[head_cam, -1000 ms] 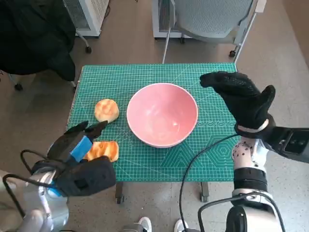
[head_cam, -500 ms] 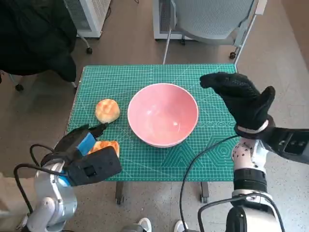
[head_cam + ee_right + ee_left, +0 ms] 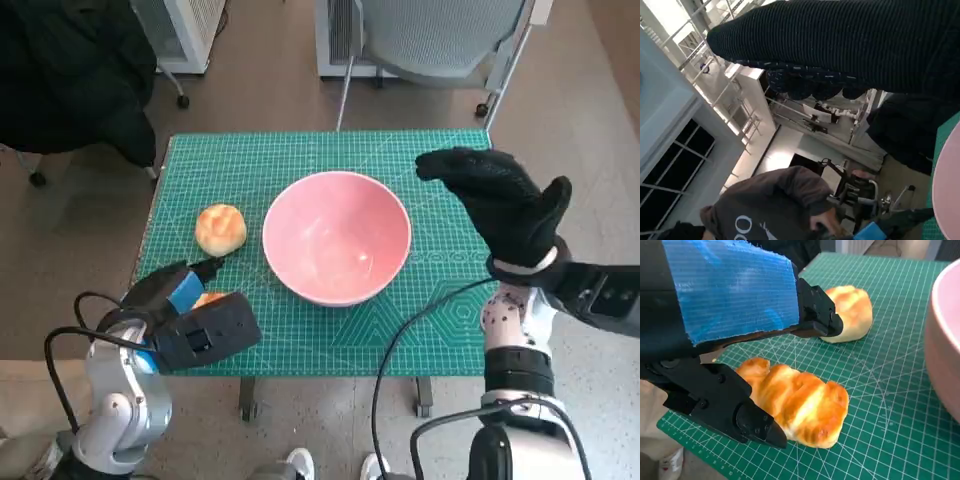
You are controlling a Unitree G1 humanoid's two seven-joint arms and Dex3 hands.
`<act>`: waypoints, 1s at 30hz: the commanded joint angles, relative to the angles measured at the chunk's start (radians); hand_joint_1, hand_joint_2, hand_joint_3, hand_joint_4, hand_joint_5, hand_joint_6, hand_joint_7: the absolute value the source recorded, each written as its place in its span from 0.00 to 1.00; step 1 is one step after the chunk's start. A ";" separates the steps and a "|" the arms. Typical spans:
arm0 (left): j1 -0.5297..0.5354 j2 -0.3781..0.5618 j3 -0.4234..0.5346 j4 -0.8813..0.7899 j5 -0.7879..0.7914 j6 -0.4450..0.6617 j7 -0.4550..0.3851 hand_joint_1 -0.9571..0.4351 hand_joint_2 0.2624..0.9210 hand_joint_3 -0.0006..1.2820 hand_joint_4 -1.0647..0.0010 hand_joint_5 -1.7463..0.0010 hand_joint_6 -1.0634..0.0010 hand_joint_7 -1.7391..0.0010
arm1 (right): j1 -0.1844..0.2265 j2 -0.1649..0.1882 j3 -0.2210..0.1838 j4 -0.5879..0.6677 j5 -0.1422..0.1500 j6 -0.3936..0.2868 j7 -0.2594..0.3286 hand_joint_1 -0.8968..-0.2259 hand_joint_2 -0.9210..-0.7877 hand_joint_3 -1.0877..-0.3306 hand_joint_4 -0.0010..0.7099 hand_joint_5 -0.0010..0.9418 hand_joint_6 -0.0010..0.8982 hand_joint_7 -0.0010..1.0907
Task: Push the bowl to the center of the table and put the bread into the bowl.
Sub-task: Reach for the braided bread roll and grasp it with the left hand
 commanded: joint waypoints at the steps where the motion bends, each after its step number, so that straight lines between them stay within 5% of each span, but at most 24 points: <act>1: -0.021 -0.010 -0.020 0.042 0.016 -0.002 0.007 0.65 0.74 0.01 0.72 0.99 0.61 0.99 | 0.006 -0.005 -0.002 0.005 -0.003 0.003 0.014 0.37 0.00 0.56 0.29 0.00 0.30 0.01; 6: -0.039 -0.010 -0.037 0.074 0.019 -0.003 0.001 0.67 0.75 0.01 0.65 0.98 0.59 0.99 | 0.008 -0.005 -0.001 -0.003 -0.001 0.006 0.017 0.37 0.00 0.55 0.29 0.00 0.30 0.01; 9: -0.045 -0.011 -0.041 0.102 0.008 -0.019 0.012 0.69 0.76 0.01 0.52 0.93 0.56 0.99 | 0.011 -0.006 0.000 -0.010 0.000 0.010 0.017 0.37 0.00 0.55 0.29 0.00 0.30 0.01; 11: -0.046 -0.011 -0.042 0.116 0.004 -0.029 0.018 0.72 0.79 0.01 0.60 0.62 0.53 0.99 | 0.012 -0.006 -0.001 -0.014 0.002 0.012 0.017 0.37 0.00 0.55 0.29 0.00 0.30 0.01; 13: -0.046 -0.009 -0.045 0.129 0.002 -0.042 0.025 0.83 0.89 0.06 0.52 0.43 0.50 0.99 | 0.013 -0.007 -0.001 -0.017 0.003 0.016 0.016 0.37 0.00 0.55 0.29 0.00 0.30 0.01; 17: -0.044 -0.002 -0.050 0.143 0.005 -0.064 0.038 0.94 0.67 0.37 0.42 0.26 0.39 0.99 | 0.017 -0.006 0.000 -0.027 0.005 0.027 0.014 0.37 0.00 0.56 0.29 0.00 0.30 0.01; 20: -0.041 0.005 -0.054 0.148 0.013 -0.081 0.047 0.96 0.57 0.46 0.37 0.24 0.27 0.96 | 0.020 -0.005 0.001 -0.037 0.004 0.035 0.010 0.39 0.00 0.57 0.28 0.00 0.30 0.00; 23: -0.037 0.012 -0.059 0.151 0.026 -0.097 0.057 0.78 0.59 0.42 0.36 0.22 0.32 0.59 | 0.026 -0.002 0.004 -0.052 0.002 0.041 0.005 0.38 0.00 0.57 0.28 0.00 0.30 0.00; 30: -0.029 0.019 -0.067 0.153 0.063 -0.119 0.069 0.70 0.60 0.45 0.43 0.14 0.36 0.43 | 0.036 -0.002 0.010 -0.080 -0.004 0.057 -0.008 0.36 0.00 0.59 0.28 0.00 0.30 0.00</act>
